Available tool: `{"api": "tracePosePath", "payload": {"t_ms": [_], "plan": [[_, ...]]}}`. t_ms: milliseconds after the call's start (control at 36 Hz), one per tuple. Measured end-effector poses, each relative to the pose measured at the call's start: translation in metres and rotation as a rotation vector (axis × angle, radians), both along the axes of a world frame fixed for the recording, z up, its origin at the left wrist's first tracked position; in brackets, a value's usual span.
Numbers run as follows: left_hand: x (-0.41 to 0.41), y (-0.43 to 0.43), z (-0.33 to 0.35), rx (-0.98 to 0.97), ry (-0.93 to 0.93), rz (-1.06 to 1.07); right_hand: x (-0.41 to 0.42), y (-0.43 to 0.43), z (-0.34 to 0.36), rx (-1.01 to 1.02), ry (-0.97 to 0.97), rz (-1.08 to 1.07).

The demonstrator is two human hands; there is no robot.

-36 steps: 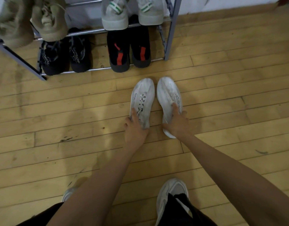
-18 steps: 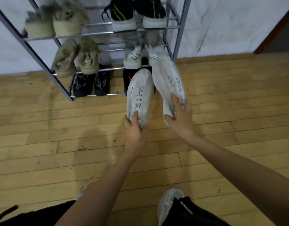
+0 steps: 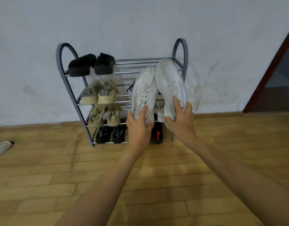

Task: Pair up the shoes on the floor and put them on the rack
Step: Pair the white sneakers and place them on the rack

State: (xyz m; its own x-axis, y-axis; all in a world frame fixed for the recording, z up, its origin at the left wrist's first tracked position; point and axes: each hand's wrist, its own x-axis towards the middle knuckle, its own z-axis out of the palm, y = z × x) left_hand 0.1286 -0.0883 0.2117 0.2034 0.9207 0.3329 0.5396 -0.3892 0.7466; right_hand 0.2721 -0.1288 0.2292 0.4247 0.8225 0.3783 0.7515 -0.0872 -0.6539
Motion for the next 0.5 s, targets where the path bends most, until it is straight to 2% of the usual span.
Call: {"api": "tracePosePath", "payload": {"t_ms": [278,500], "plan": [[0.005,0.064,0.092,0.044,0.111,-0.009,0.008,0.063,0.089,-0.041,-0.036,-0.063],[0.015,0.132,0.134,0.07,0.247,-0.006,0.022,0.135,0.128,-0.125,-0.086,-0.084]]}}
